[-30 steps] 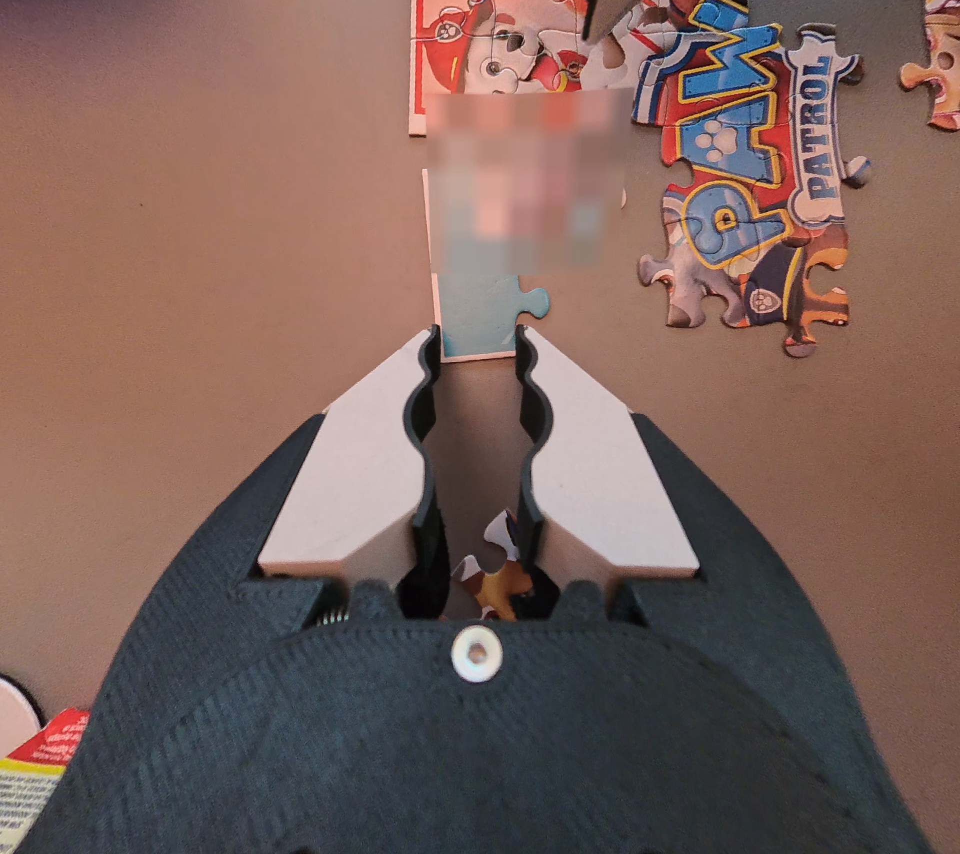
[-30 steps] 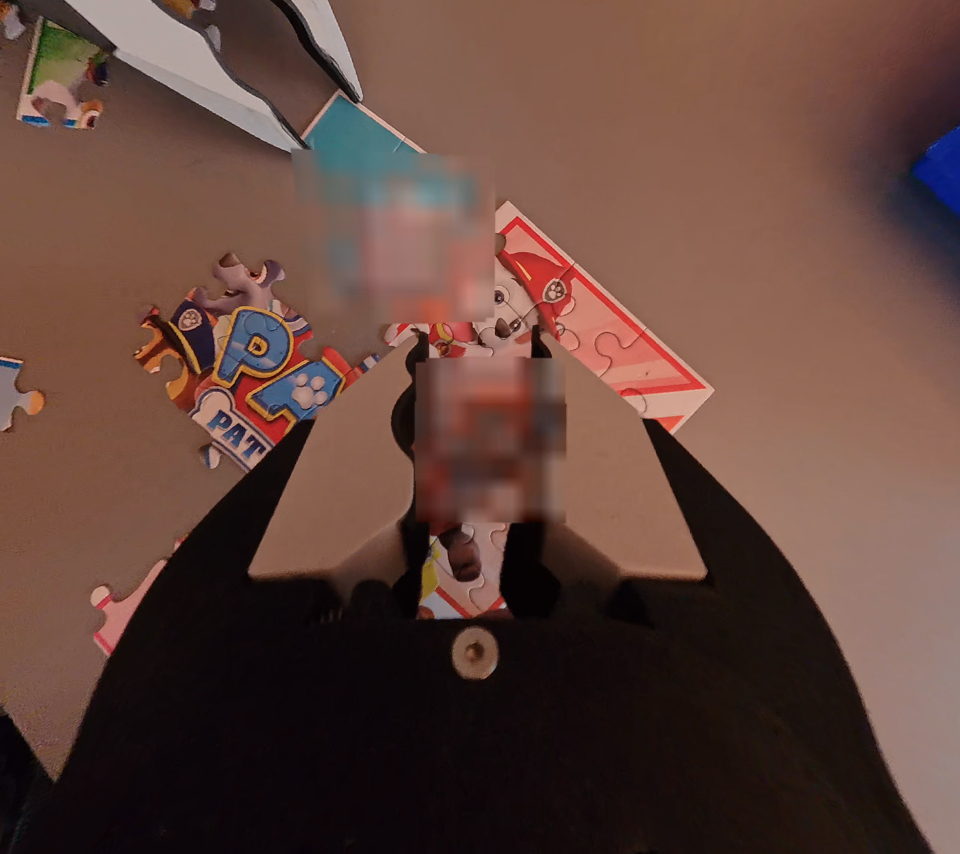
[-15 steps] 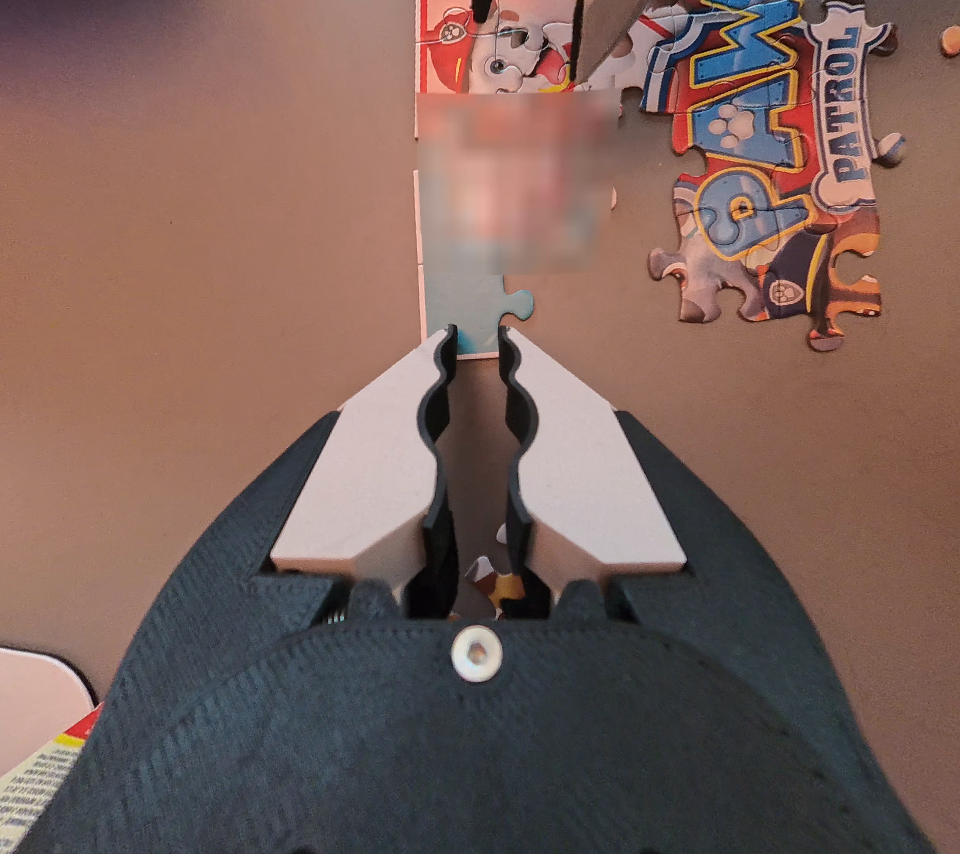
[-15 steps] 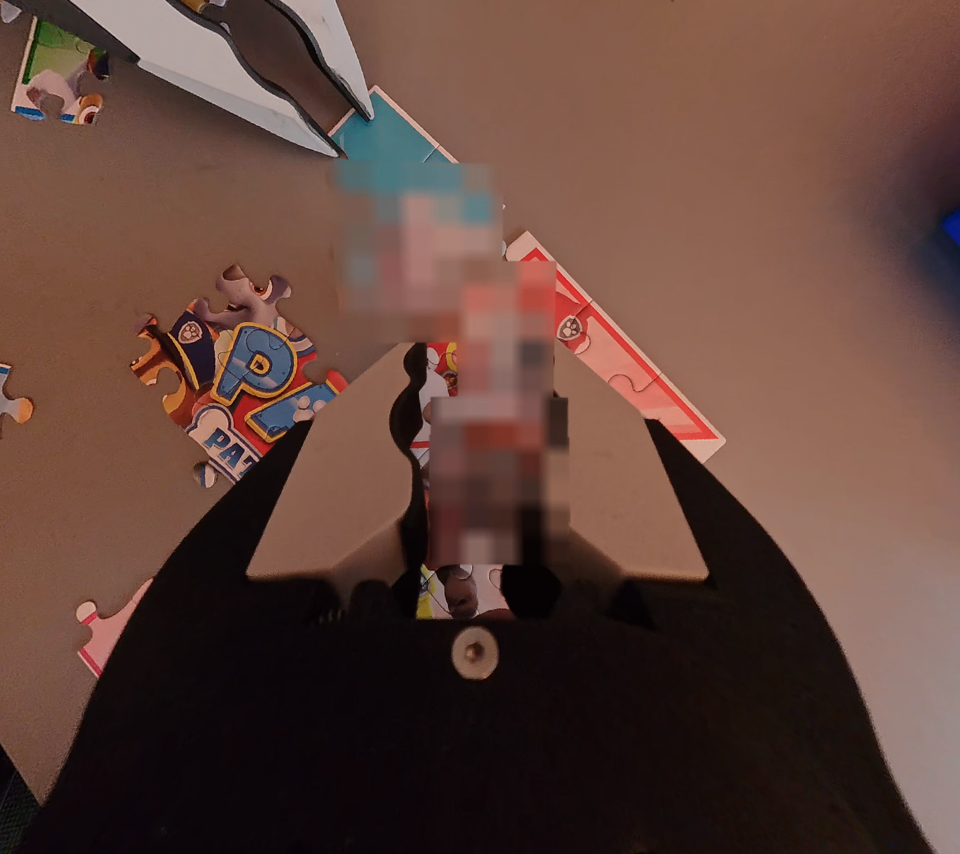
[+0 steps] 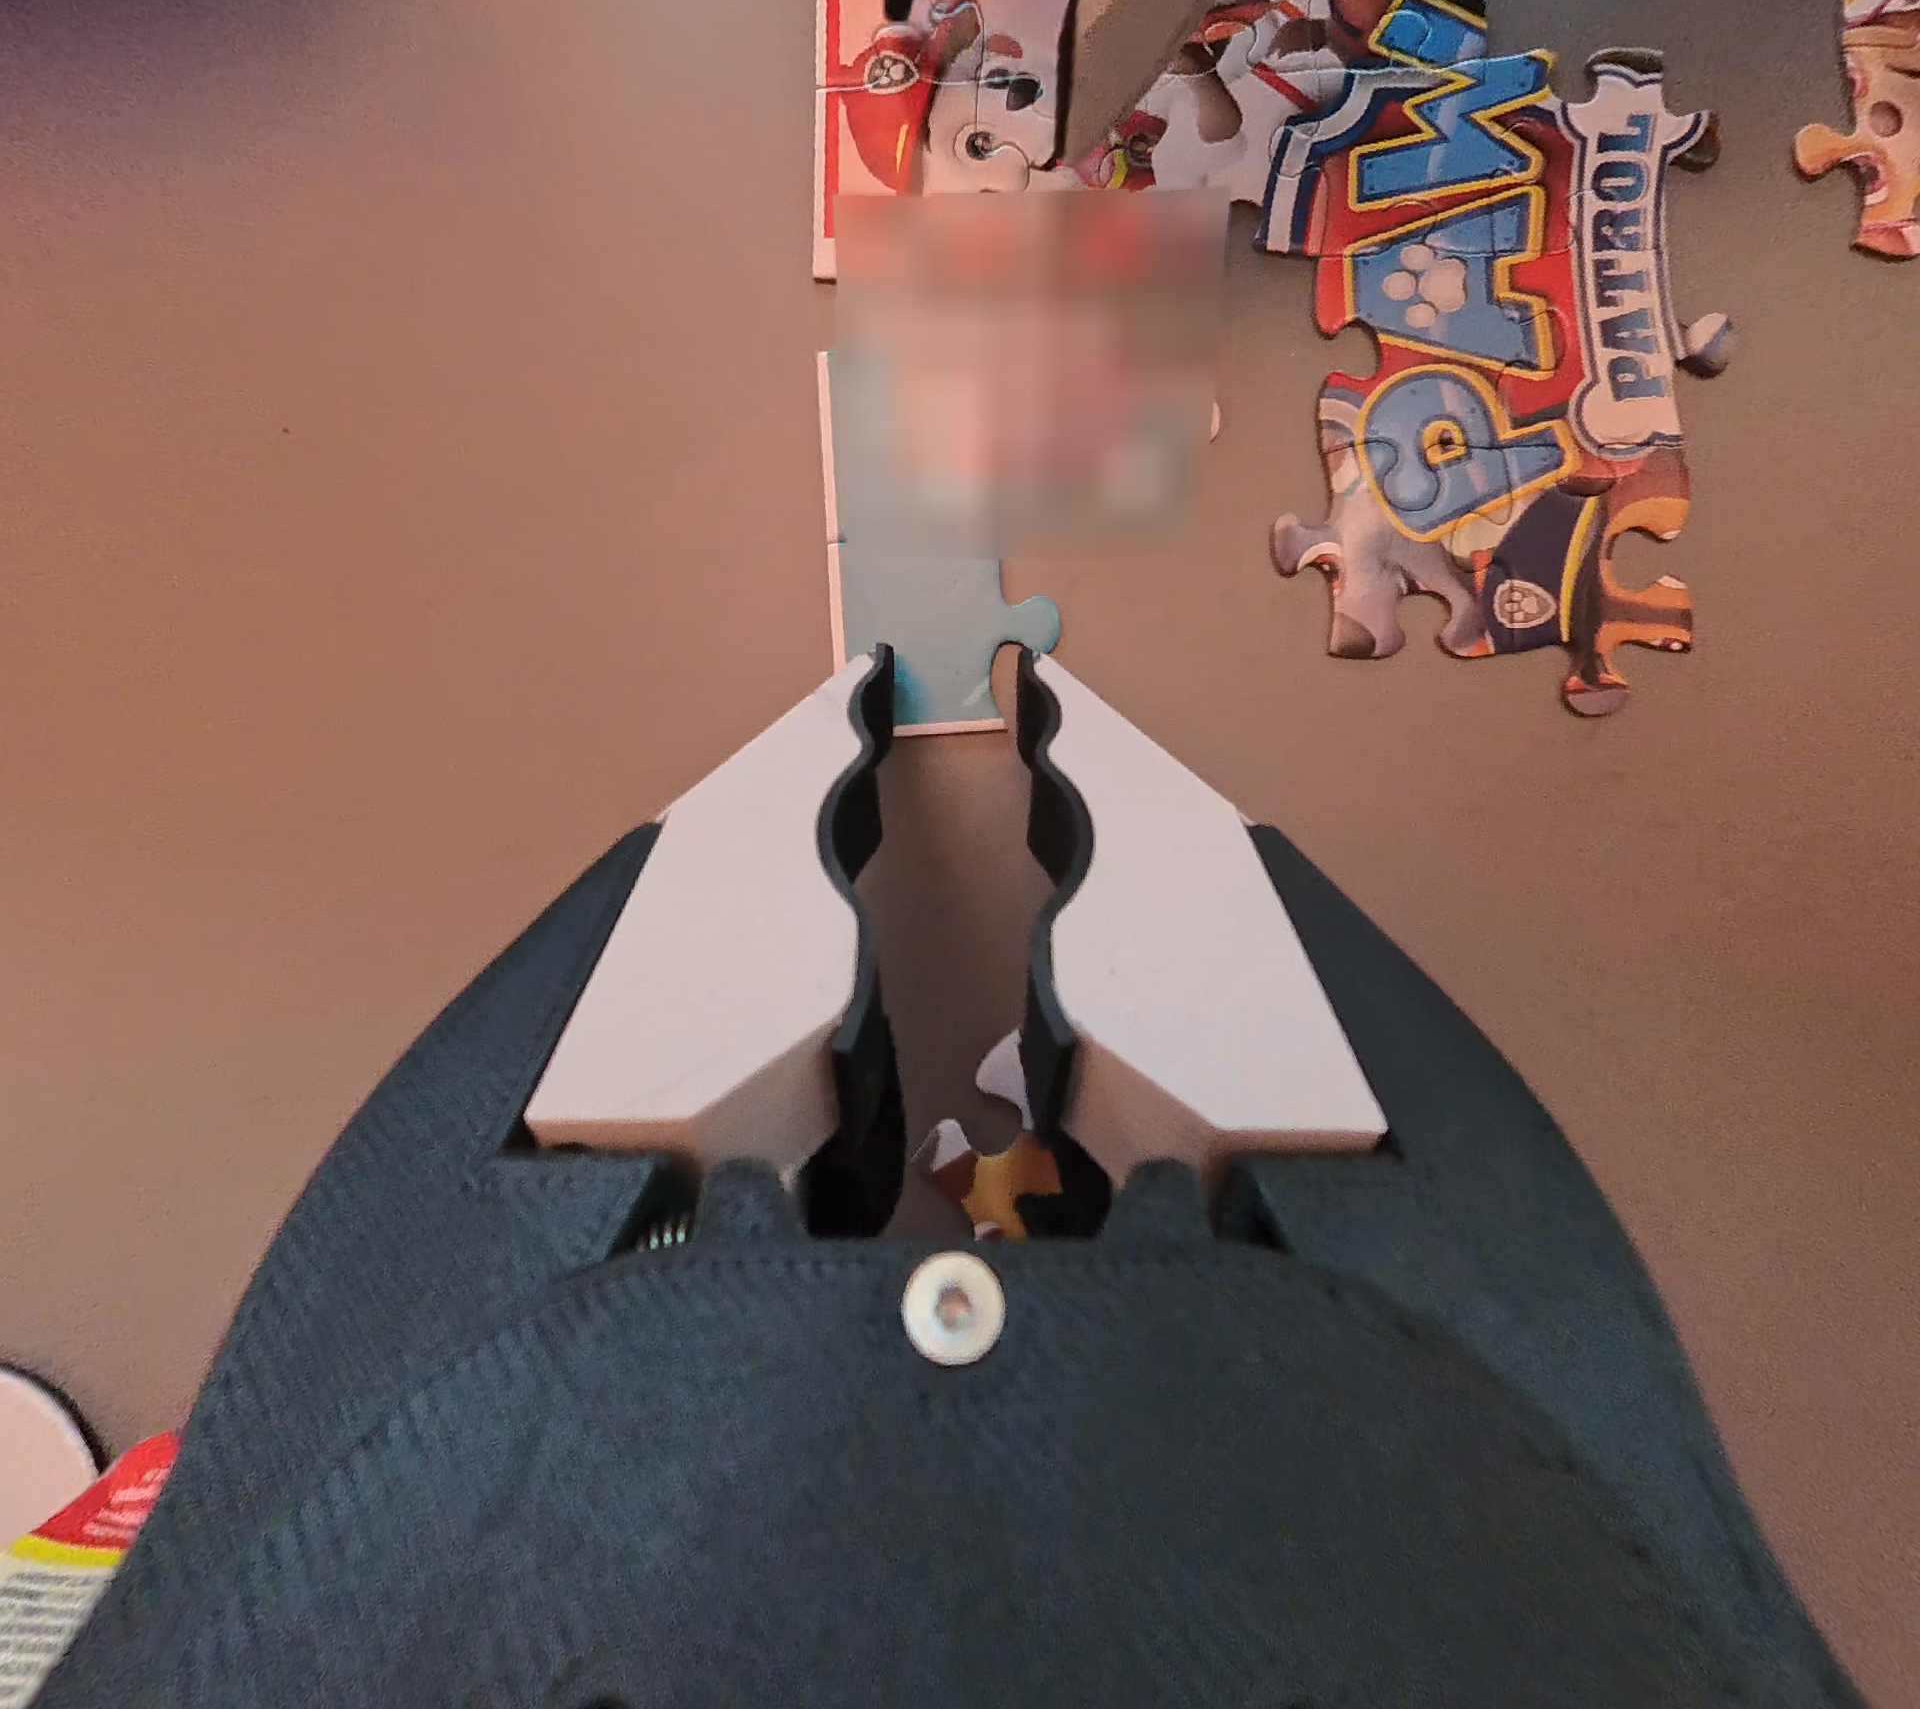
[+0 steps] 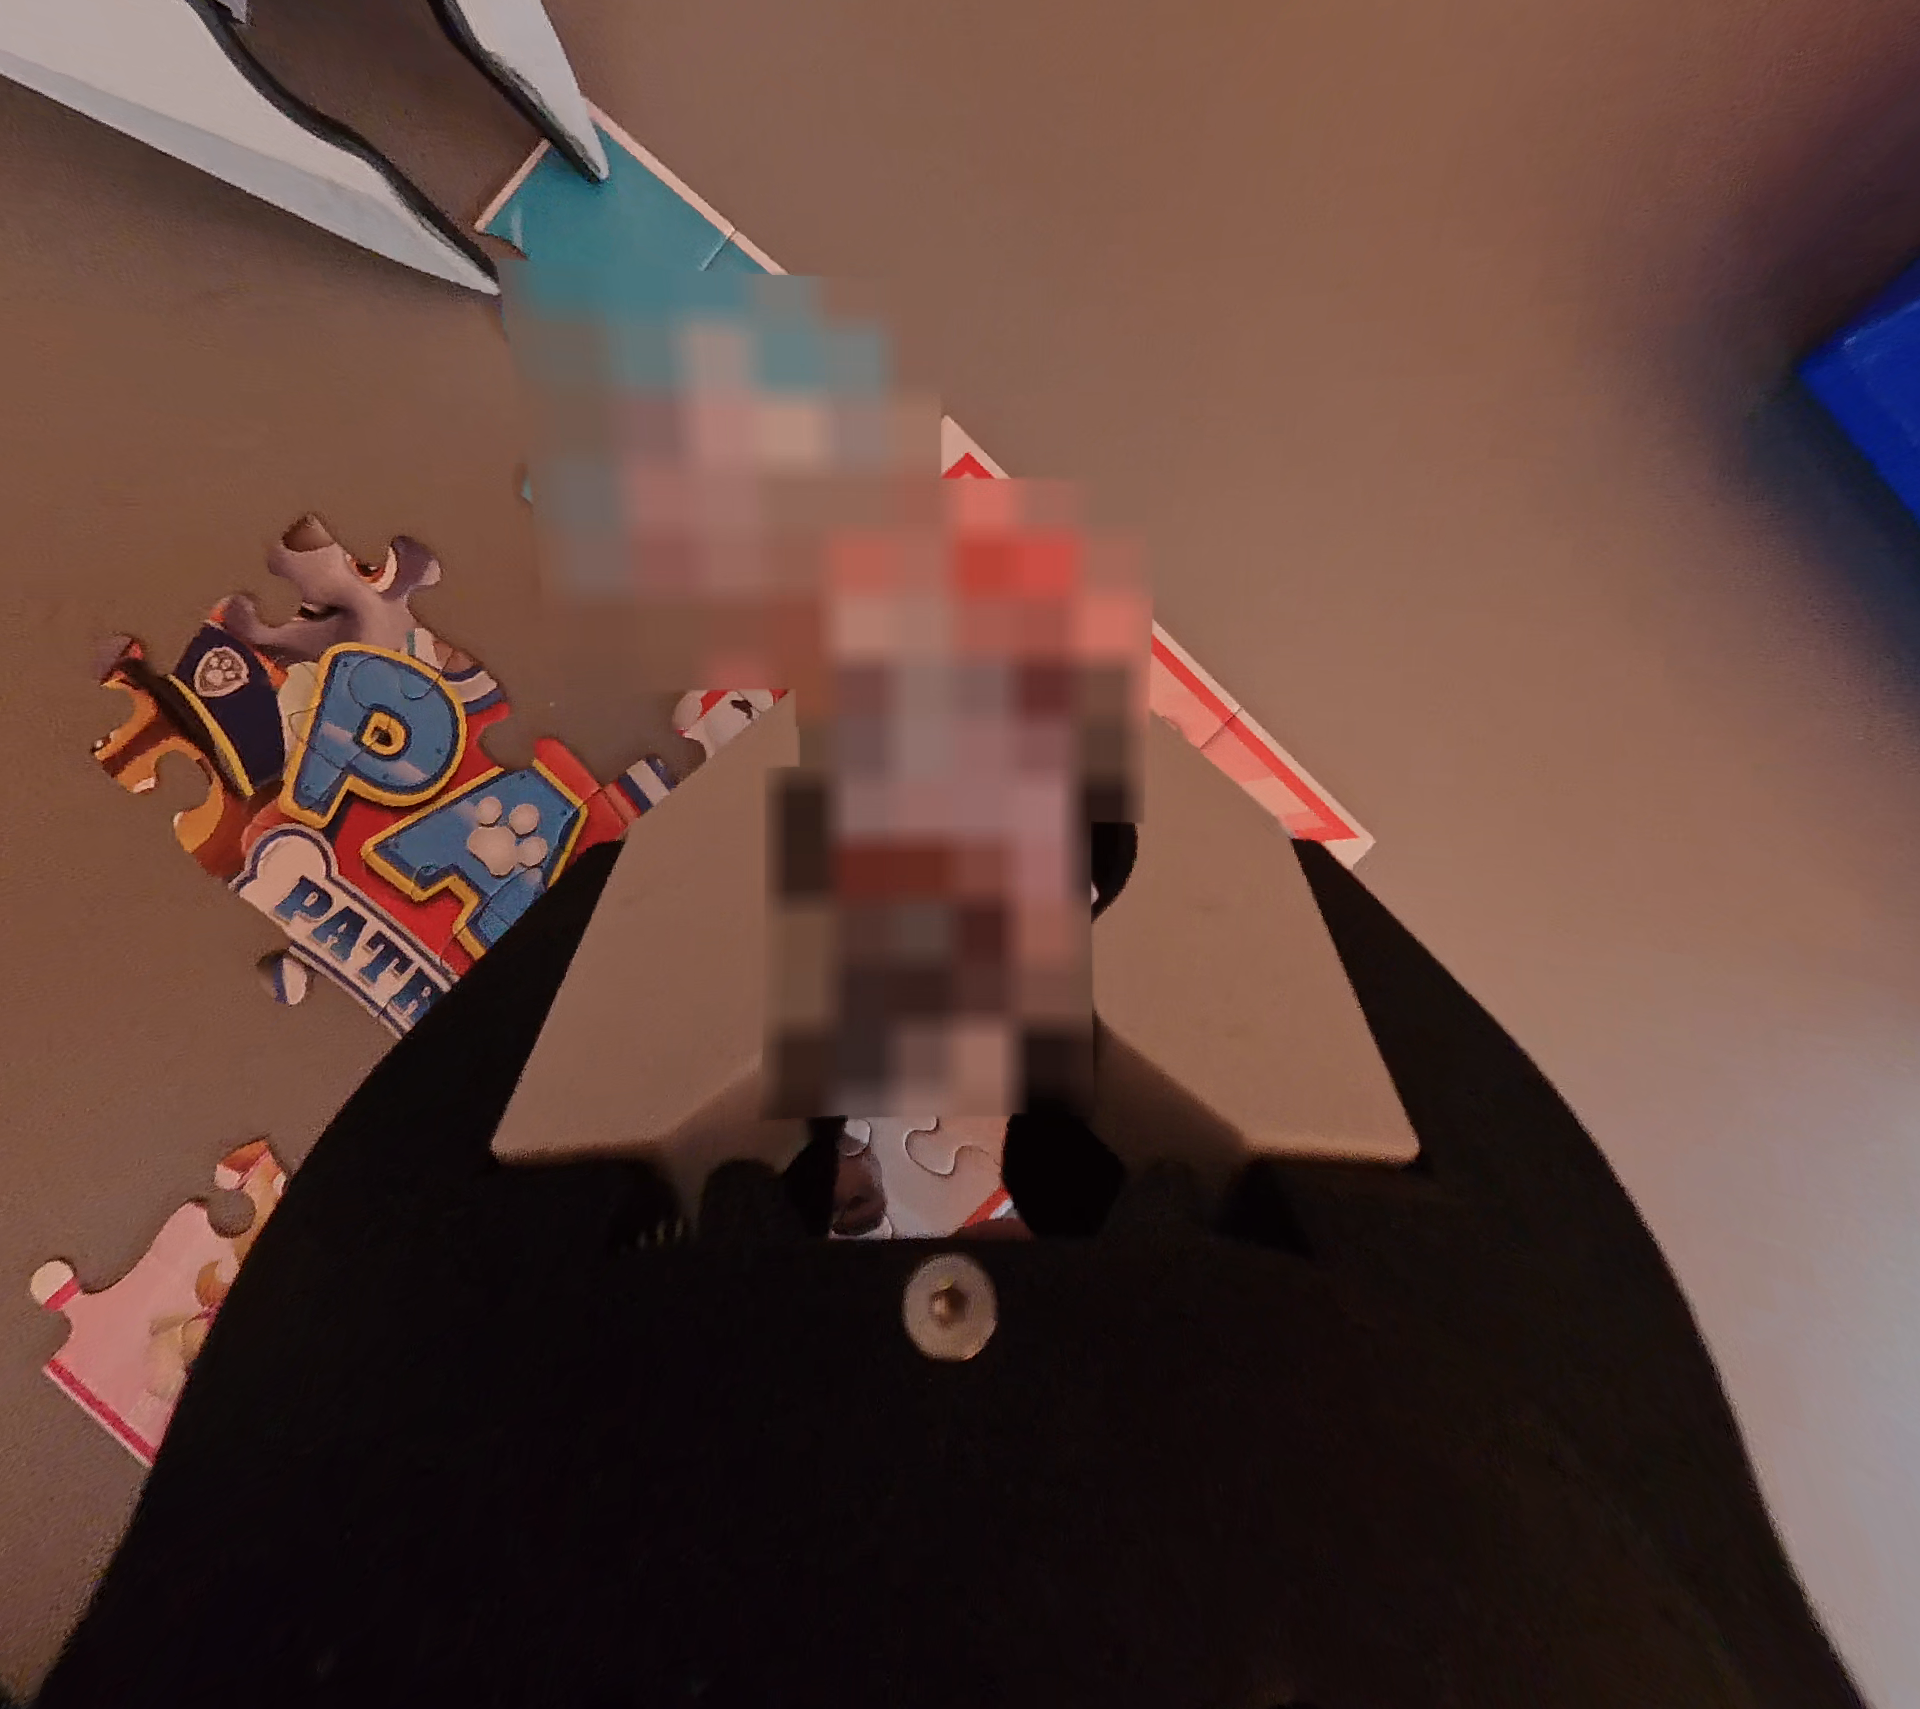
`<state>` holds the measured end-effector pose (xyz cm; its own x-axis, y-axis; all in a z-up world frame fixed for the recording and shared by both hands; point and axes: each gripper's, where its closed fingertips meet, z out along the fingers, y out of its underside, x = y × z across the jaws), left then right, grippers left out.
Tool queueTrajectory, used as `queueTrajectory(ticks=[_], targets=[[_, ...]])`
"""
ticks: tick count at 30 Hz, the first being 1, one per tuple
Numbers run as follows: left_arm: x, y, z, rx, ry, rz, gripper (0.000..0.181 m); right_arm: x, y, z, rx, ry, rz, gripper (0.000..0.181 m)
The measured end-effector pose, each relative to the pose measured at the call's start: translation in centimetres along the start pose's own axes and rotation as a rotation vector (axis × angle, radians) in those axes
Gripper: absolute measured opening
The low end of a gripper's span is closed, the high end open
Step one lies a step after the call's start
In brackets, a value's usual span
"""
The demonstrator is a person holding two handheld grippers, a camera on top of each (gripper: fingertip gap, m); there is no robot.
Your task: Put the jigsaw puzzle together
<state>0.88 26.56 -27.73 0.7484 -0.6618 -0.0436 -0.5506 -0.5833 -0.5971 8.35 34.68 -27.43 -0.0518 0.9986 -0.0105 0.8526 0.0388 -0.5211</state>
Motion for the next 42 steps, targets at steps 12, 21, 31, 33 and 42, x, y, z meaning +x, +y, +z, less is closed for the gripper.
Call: queueTrajectory(ticks=[12, 21, 31, 33, 42], targets=[[0.3, 2.5, -2.0, -0.070, 0.064, -0.027, 0.009, -6.4, -4.3, 2.9, 0.022, -0.125, -0.159, 0.028], [-1.6, 5.2, -6.5, -0.087, -0.014, -0.096, 0.021, -7.9, -5.6, 3.1, 0.024, -0.115, -0.185, 0.033], [0.2, 12.2, -9.2, -0.194, -0.032, -0.189, 0.026, -7.2, -6.3, 4.0, 0.032, -0.070, -0.070, 0.021], [0.9, 12.3, -9.4, -0.169, -0.013, -0.196, 0.027, -7.4, -6.4, 4.1, 0.015, -0.043, -0.041, 0.023], [2.0, 12.1, -9.2, -0.139, -0.010, -0.168, 0.032, -9.8, -7.4, 4.7, 0.038, -0.052, -0.198, 0.038]])
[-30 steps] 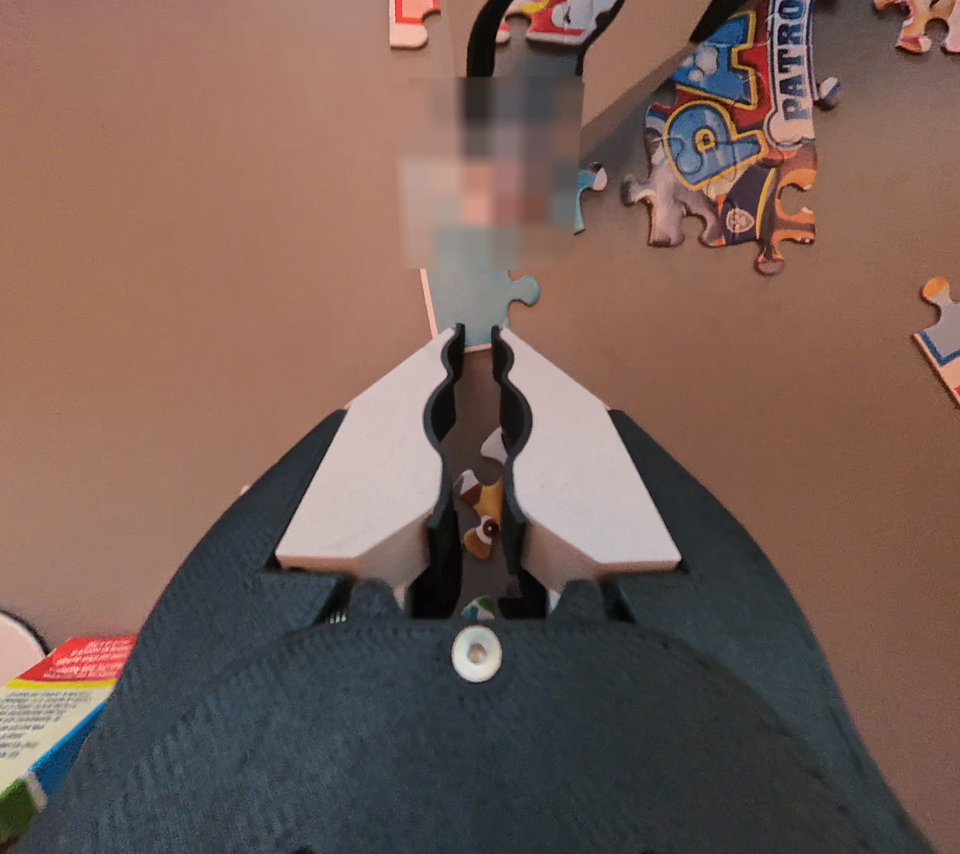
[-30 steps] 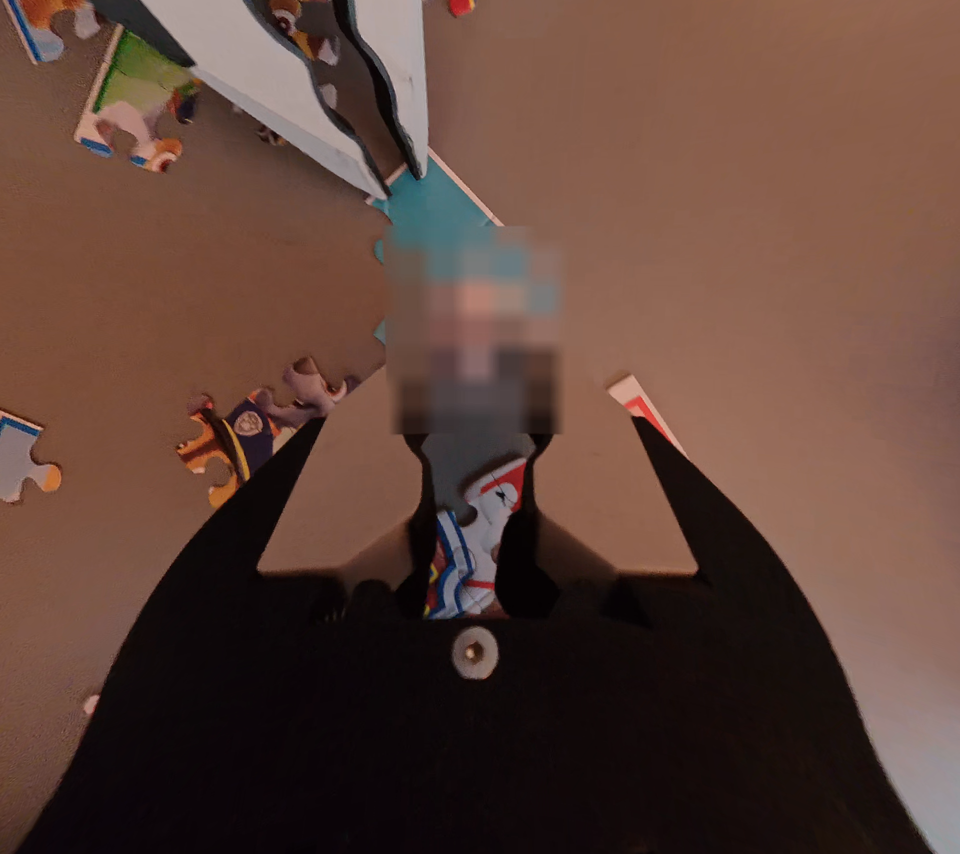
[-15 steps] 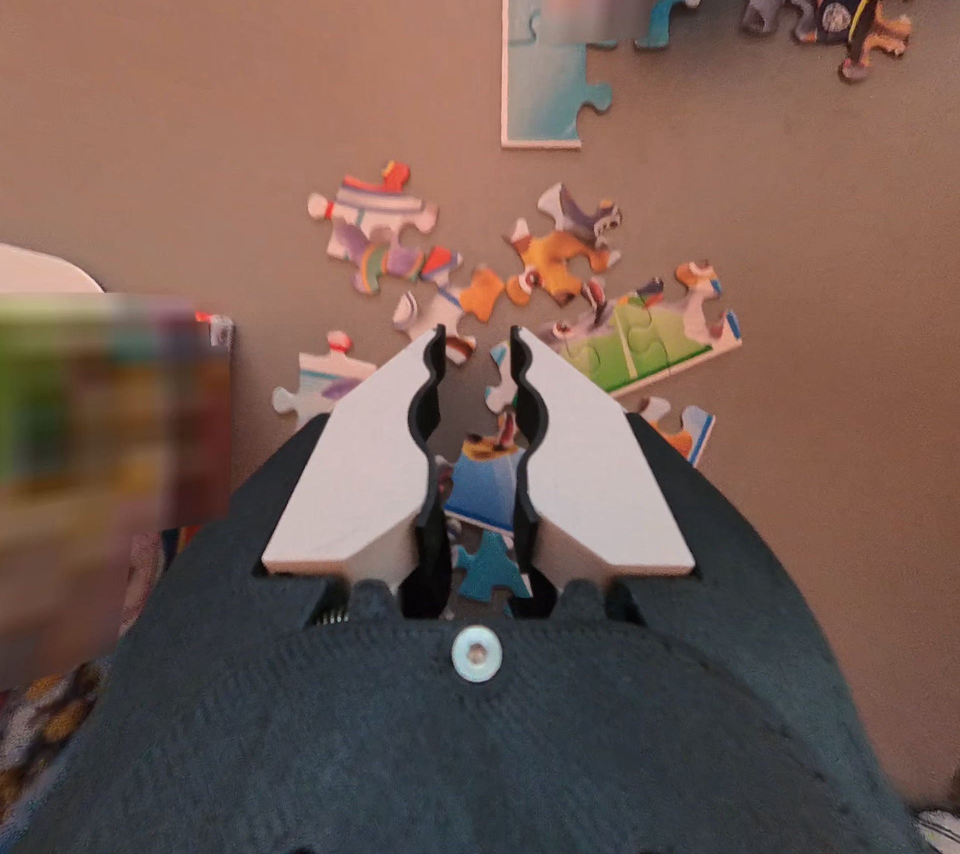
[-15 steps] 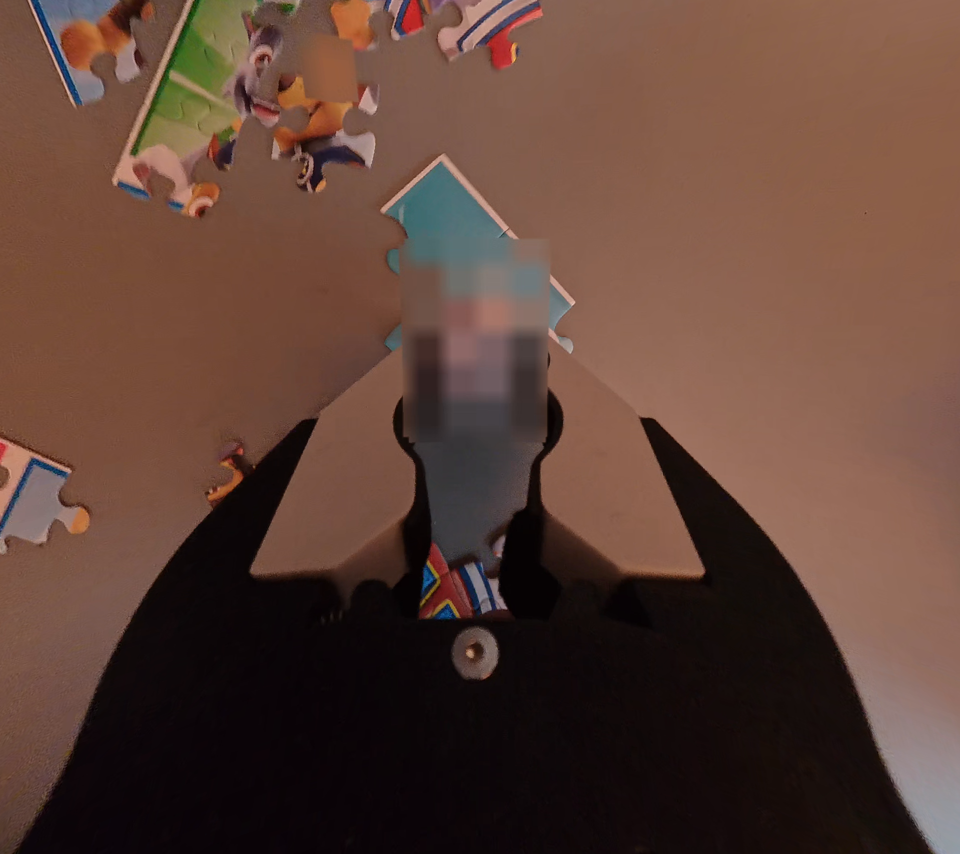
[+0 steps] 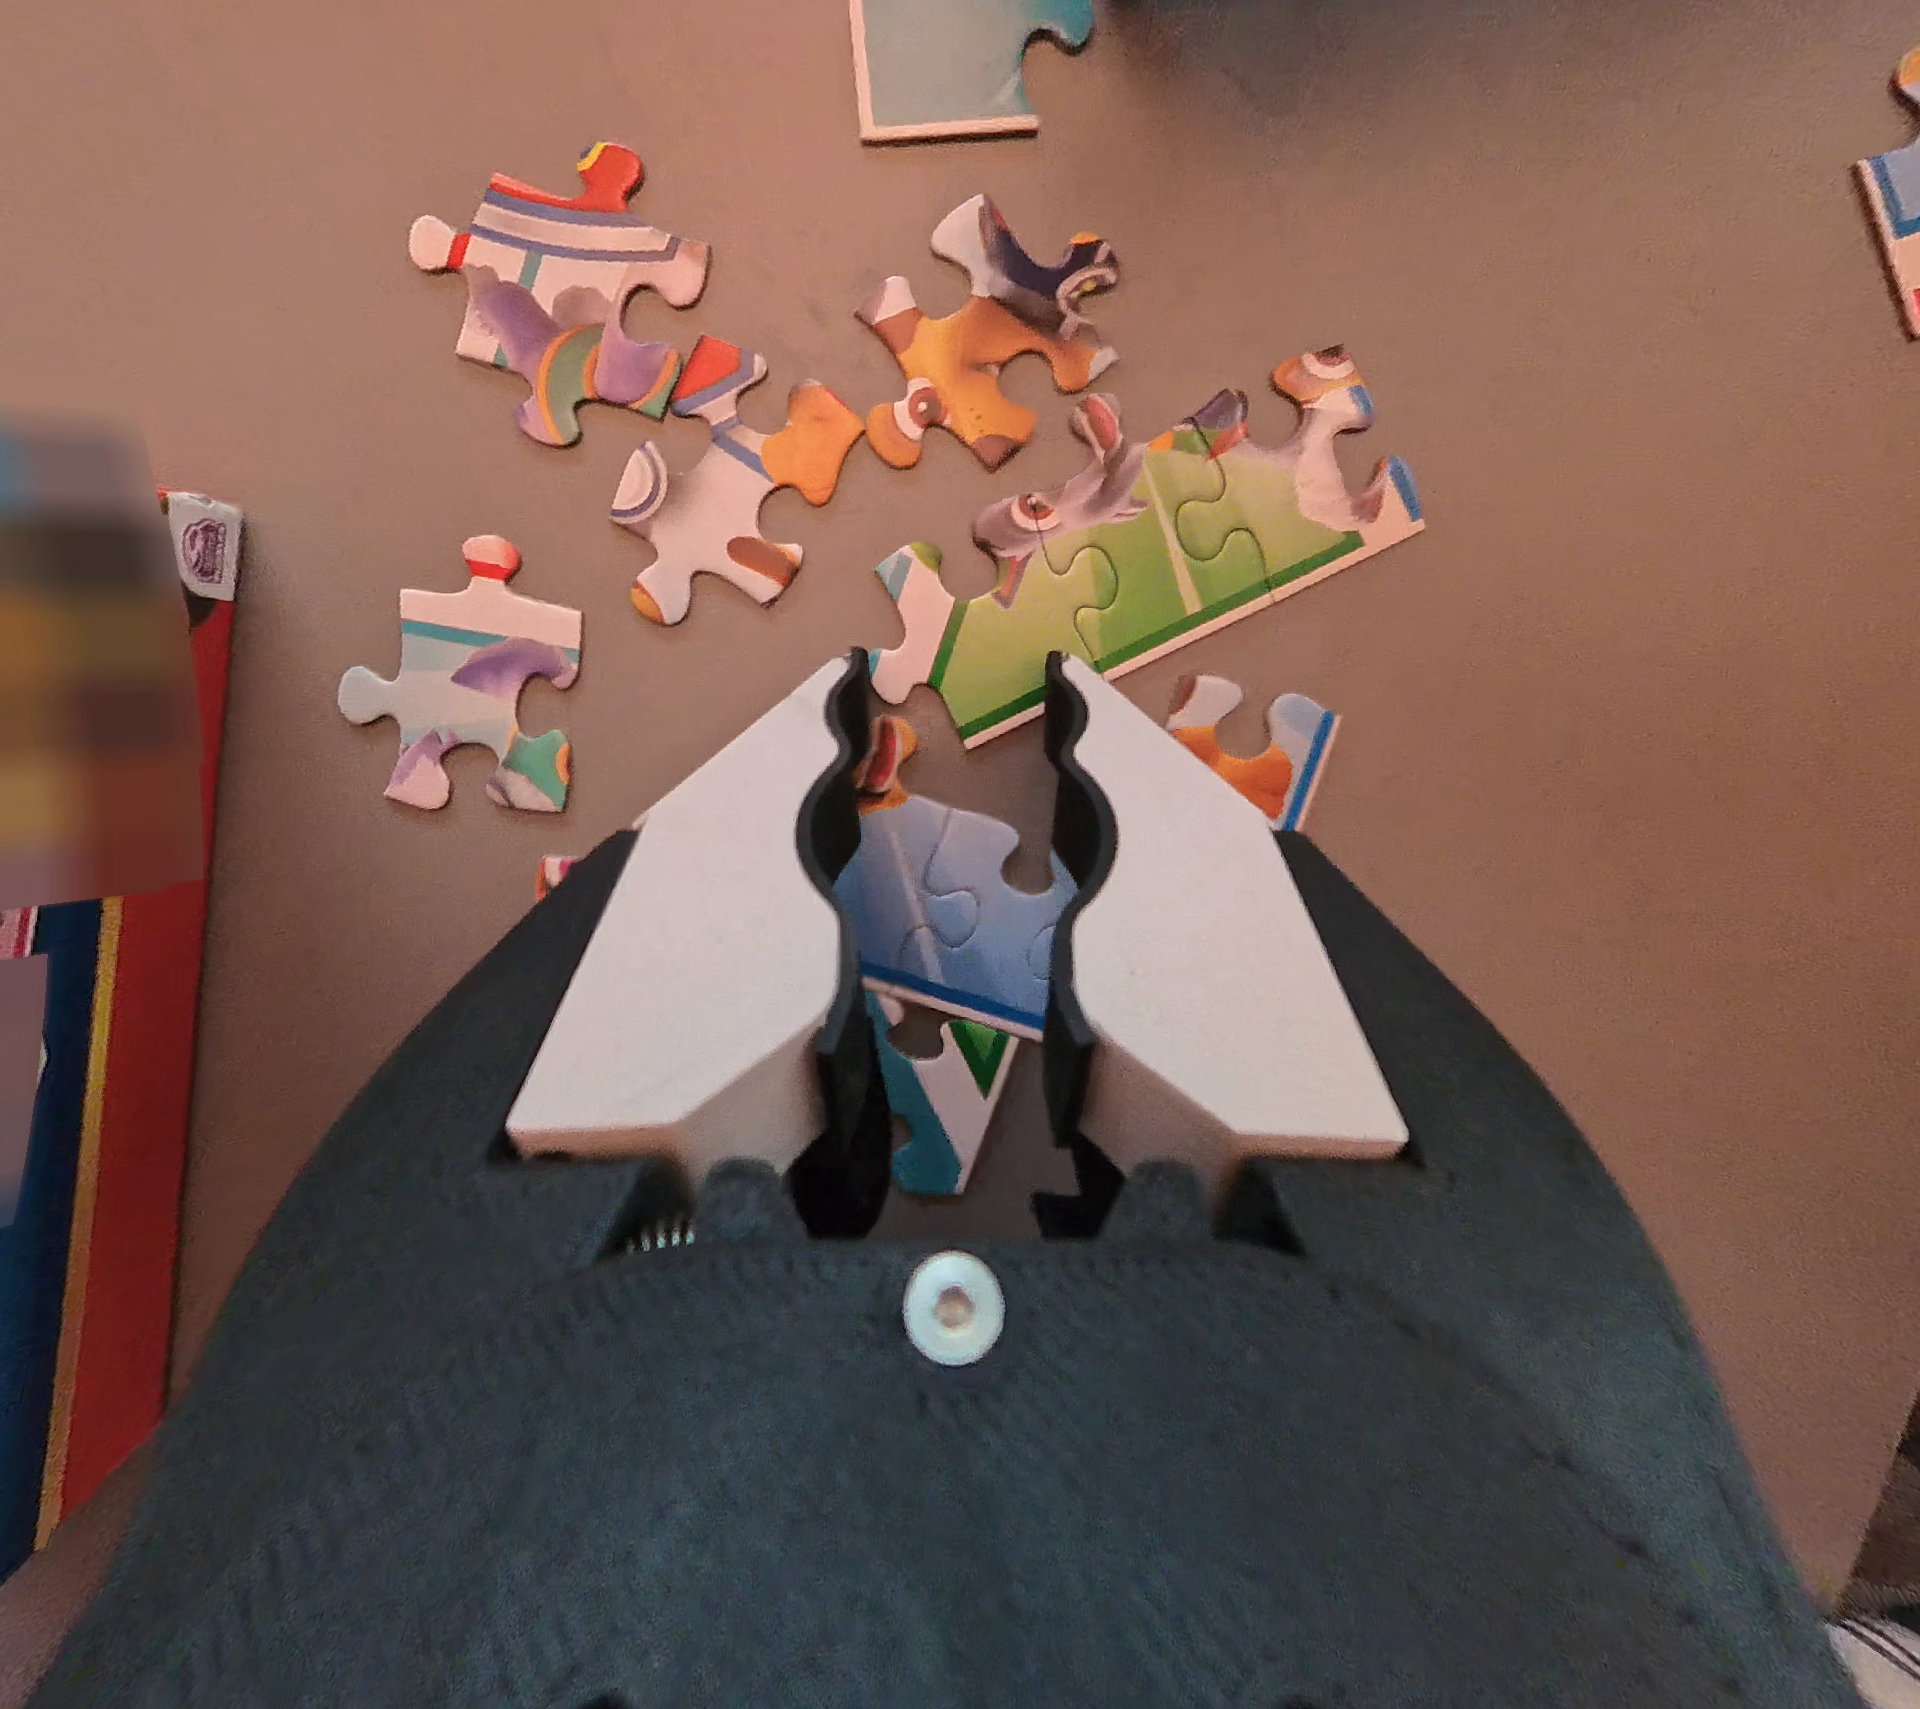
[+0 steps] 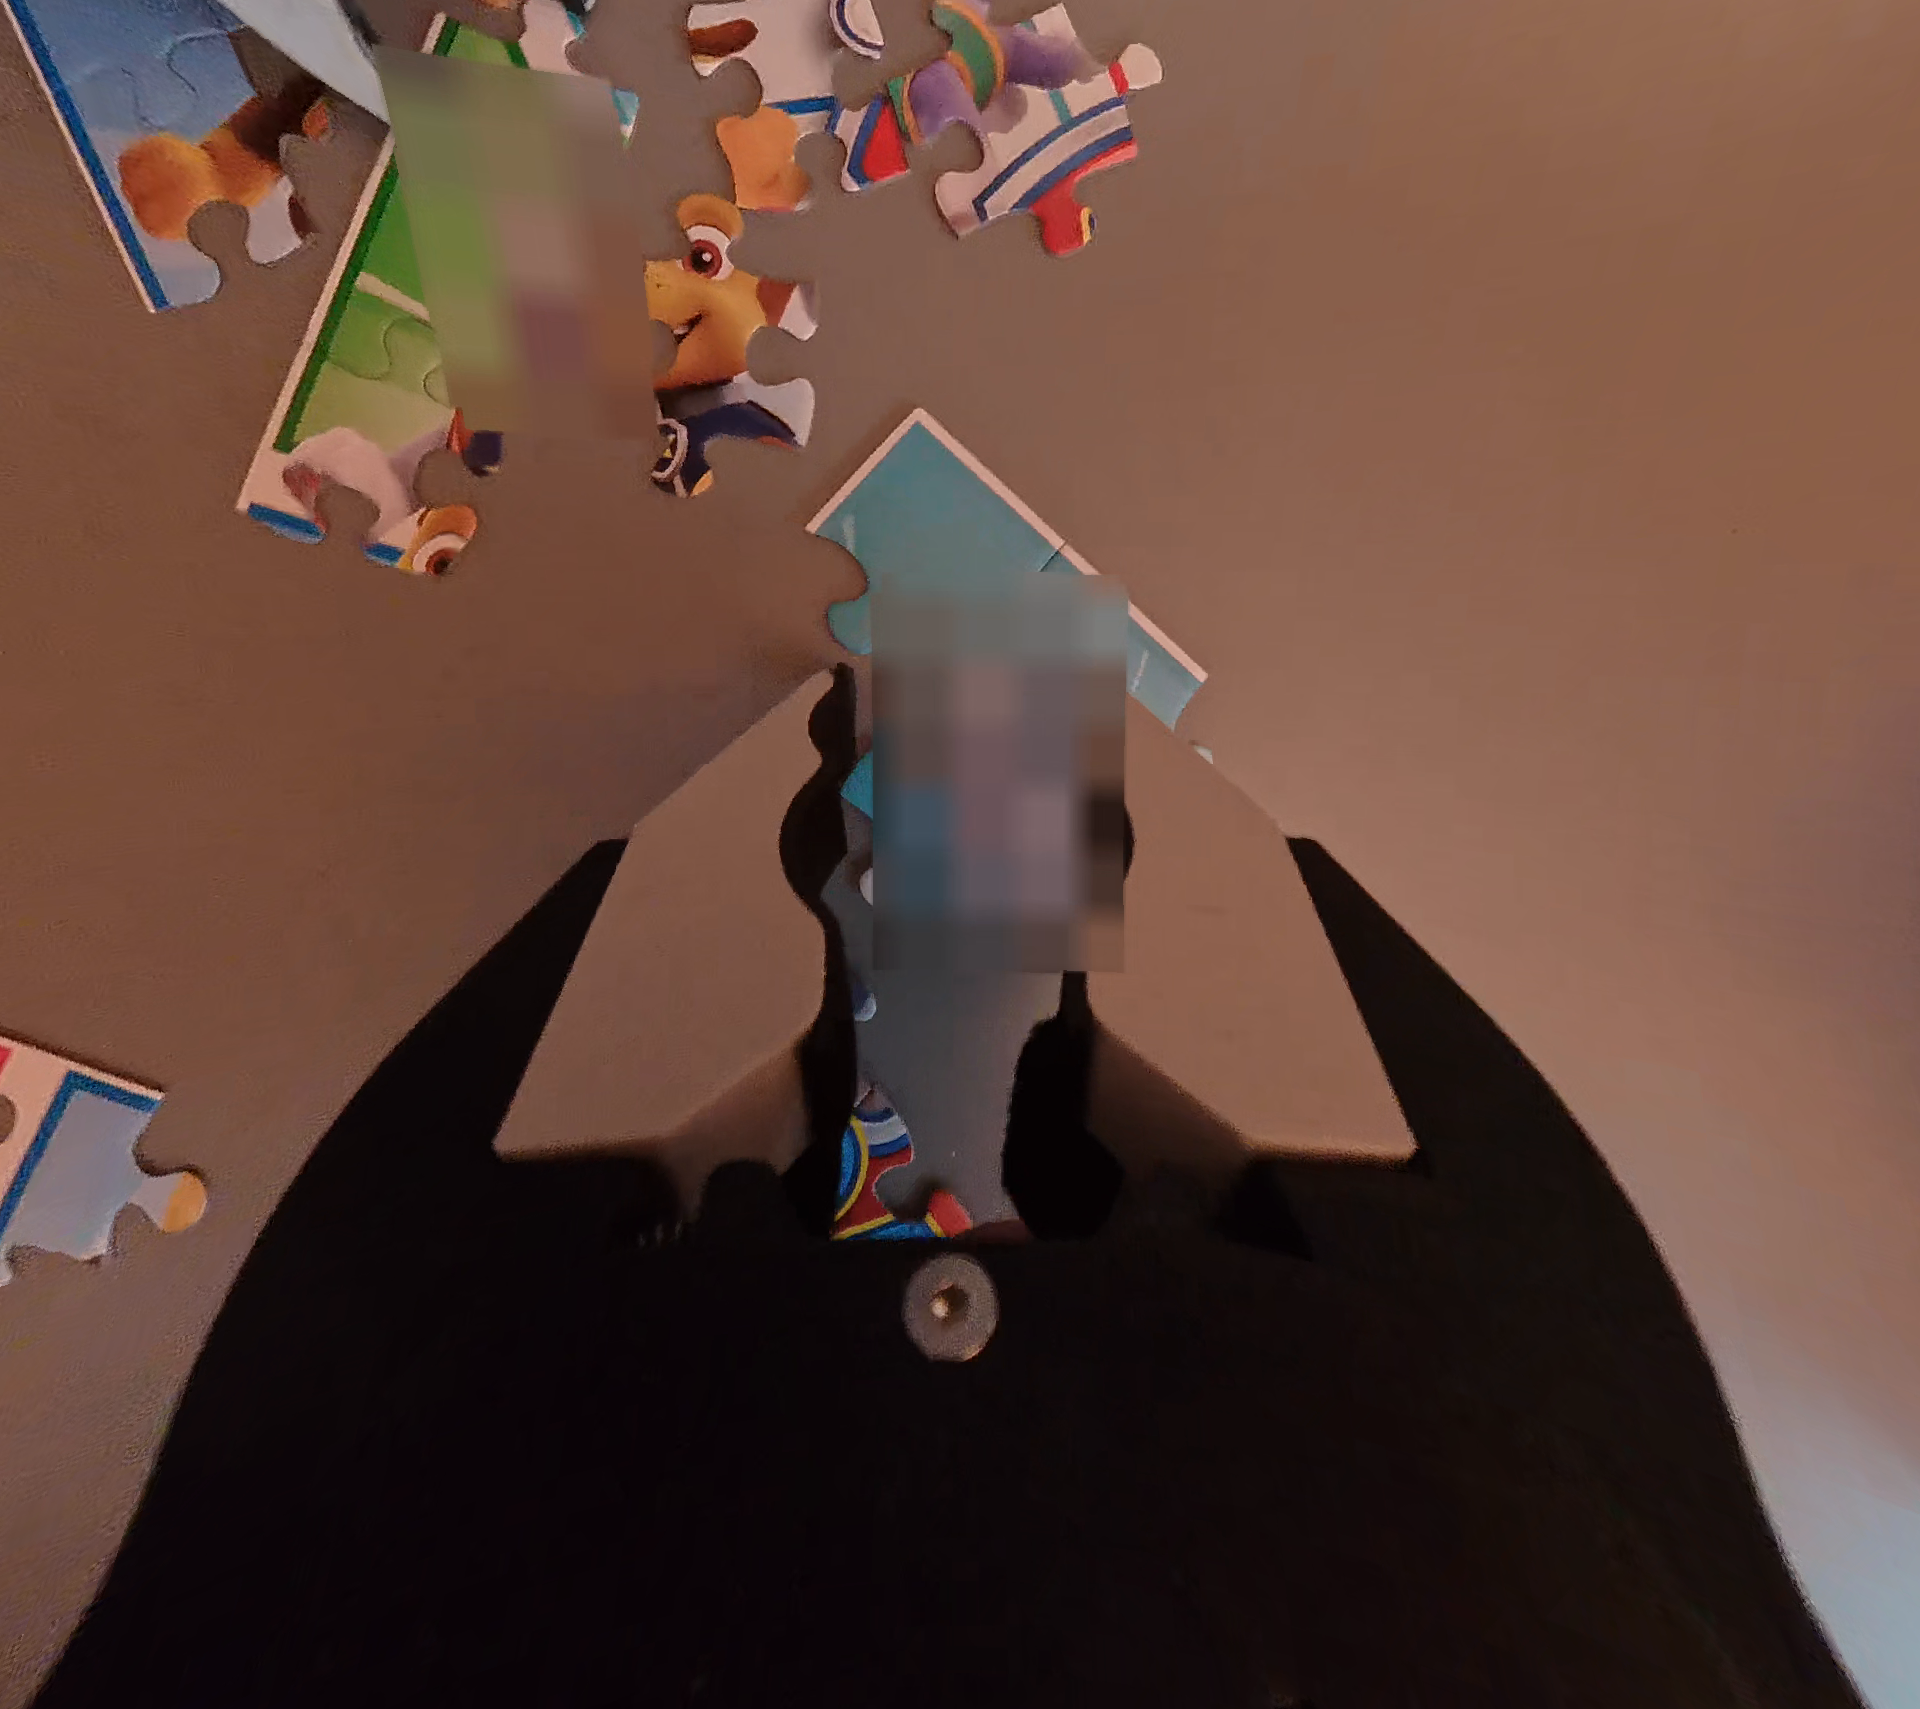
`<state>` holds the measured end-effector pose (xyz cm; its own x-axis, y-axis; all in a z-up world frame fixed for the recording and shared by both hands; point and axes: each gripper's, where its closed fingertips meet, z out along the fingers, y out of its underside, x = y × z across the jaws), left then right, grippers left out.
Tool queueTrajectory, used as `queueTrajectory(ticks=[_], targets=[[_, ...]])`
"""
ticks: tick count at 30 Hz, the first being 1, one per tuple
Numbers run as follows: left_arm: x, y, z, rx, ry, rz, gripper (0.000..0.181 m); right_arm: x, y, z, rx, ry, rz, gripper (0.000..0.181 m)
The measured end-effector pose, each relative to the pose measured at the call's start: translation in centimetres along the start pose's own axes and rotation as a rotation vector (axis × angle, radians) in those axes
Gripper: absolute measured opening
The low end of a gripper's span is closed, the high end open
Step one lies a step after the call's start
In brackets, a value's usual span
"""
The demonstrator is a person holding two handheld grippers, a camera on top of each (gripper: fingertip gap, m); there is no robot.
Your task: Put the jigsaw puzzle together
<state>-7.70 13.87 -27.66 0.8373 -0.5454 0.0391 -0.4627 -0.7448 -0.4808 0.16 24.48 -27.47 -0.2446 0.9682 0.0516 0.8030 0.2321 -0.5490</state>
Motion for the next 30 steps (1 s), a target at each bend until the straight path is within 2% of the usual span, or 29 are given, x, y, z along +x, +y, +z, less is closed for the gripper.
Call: queueTrajectory(ticks=[2, 4, 10, 12, 16, 18, 22, 26, 30], targets=[[0.6, -0.3, 0.2, 0.009, 0.015, 0.025, 0.031, 0.5, -0.1, 0.2, 0.000, -0.002, 0.051, 0.038], [1.2, -0.7, 0.5, 0.015, 0.020, 0.049, 0.029, 1.1, -0.2, 0.3, 0.002, 0.014, 0.091, 0.026], [4.5, -3.4, 2.1, 0.065, 0.081, 0.163, 0.028, 0.2, -1.1, -0.7, 0.013, 0.015, 0.104, 0.038], [4.8, -3.6, 2.2, 0.063, 0.081, 0.187, 0.028, -1.2, -1.4, -1.7, 0.026, 0.000, 0.087, 0.050], [3.8, -3.0, 0.9, 0.083, 0.081, 0.139, 0.030, -5.8, -1.0, -3.0, 0.043, -0.088, 0.022, 0.050], [3.4, -2.3, 0.9, 0.061, 0.069, 0.133, 0.032, -8.1, -0.6, -2.8, 0.037, -0.117, -0.008, 0.048], [4.3, -2.7, 1.7, 0.054, 0.081, 0.159, 0.033, -11.6, 0.0, -1.3, 0.026, -0.155, -0.051, 0.045], [5.4, -4.0, 2.6, 0.072, 0.078, 0.175, 0.033, -11.8, 0.6, -0.9, 0.017, -0.132, -0.049, 0.039], [6.0, -5.0, 3.0, 0.089, 0.051, 0.203, 0.032, -8.7, 2.9, -3.7, 0.006, -0.015, -0.009, 0.042]])
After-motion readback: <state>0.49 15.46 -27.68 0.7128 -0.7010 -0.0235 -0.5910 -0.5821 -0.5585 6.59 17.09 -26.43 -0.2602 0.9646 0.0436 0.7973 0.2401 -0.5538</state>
